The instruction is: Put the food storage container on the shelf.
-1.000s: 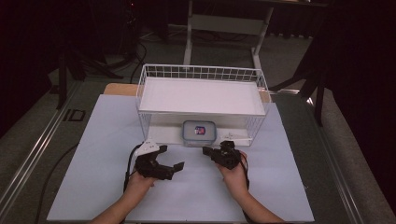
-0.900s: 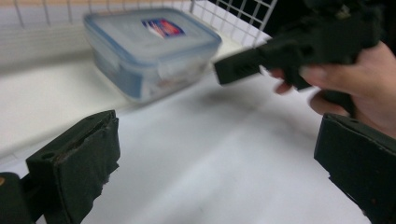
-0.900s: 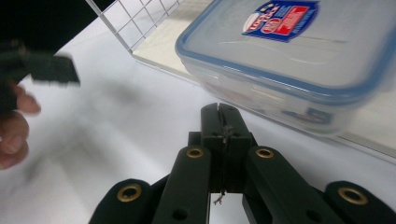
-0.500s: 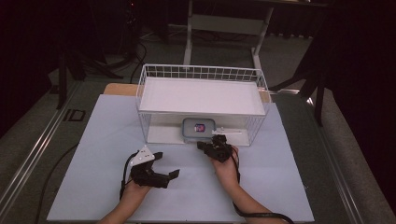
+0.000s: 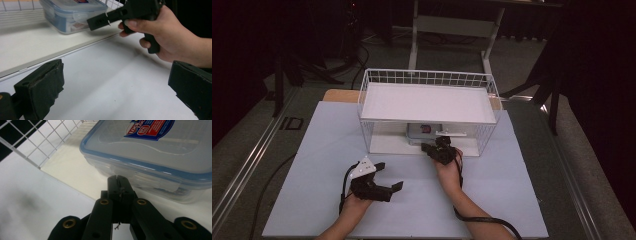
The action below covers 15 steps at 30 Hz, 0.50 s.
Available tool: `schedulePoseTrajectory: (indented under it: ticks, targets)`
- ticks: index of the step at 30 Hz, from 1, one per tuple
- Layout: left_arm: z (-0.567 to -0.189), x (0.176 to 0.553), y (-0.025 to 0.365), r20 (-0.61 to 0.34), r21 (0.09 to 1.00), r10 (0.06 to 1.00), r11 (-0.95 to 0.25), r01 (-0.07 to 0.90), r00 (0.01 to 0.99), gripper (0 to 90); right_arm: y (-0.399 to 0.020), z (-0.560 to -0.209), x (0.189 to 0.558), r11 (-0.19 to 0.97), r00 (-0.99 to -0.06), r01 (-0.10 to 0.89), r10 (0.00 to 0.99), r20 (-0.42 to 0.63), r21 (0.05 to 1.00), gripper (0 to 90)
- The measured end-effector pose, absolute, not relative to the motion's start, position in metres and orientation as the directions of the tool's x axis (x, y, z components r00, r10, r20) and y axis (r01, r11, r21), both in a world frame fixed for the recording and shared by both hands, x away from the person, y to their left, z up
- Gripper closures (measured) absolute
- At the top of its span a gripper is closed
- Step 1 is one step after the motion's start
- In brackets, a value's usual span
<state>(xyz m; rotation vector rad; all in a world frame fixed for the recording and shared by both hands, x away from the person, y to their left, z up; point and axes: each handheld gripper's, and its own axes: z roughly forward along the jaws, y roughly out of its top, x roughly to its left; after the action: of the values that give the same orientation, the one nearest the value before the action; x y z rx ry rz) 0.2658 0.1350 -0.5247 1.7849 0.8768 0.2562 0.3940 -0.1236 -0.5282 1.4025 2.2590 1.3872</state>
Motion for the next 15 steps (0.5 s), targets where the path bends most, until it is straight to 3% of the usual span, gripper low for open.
schedulePoseTrajectory:
  ticks: [15]
  targets:
    - [-0.525,0.264,0.133,-0.230,0.888,0.663,-0.157,0.433,0.713,1.3,-0.123,-0.525,0.413,0.096,-0.523,0.658,0.772,0.361,0.747,90.0]
